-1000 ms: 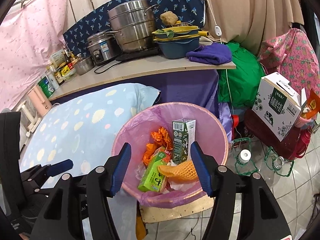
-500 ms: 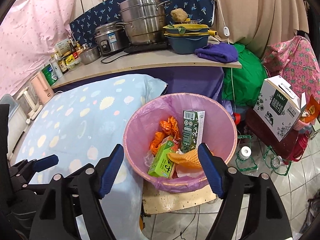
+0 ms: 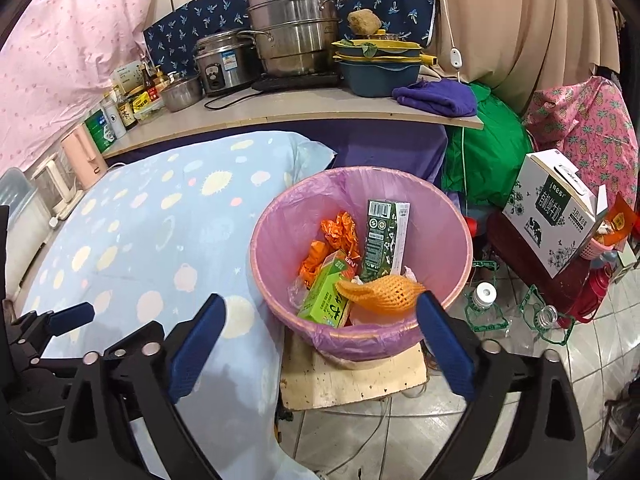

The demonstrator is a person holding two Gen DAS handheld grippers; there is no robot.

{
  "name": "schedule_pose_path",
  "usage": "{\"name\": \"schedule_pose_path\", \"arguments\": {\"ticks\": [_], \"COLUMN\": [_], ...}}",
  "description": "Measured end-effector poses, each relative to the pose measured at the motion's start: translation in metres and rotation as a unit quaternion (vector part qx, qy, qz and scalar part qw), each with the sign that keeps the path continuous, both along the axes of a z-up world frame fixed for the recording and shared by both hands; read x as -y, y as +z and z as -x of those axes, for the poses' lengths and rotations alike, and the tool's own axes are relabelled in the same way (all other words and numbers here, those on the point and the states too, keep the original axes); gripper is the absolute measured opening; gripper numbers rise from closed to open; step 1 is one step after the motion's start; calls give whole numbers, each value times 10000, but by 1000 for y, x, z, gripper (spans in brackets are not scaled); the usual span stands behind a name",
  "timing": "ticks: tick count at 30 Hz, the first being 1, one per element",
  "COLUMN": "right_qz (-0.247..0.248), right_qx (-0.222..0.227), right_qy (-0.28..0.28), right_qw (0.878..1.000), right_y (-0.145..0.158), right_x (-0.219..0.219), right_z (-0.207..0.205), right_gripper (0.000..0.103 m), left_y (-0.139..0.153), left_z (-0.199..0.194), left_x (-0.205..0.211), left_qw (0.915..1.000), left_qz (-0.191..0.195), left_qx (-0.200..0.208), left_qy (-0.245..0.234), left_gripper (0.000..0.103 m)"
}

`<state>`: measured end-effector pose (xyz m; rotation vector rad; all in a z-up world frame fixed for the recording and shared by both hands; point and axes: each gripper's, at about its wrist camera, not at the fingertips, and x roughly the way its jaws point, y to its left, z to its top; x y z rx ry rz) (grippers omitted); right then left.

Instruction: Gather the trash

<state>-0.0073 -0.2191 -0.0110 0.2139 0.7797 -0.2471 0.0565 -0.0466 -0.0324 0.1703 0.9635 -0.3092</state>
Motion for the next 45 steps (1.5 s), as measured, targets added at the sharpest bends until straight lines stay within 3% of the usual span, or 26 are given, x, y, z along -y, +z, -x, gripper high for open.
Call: {"name": "schedule_pose_path", "arguments": {"ticks": [11, 45], "right_qz": [98, 146], "right_qx": [-81, -292], "right_qy": [-4, -352], "right_qw": [9999, 9988], "right_y": [-5, -13], "right_x": [-5, 13], "right_z": [10, 36], "right_gripper": [96, 96], "left_y": [-5, -9], "left_z": [6, 28], "left_x": [-11, 24], "left_qw": [9998, 9986], "left_qz": [-45, -455], "left_qx": [-102, 70], "left_qy": [171, -264], "left_gripper": [93, 93]}}
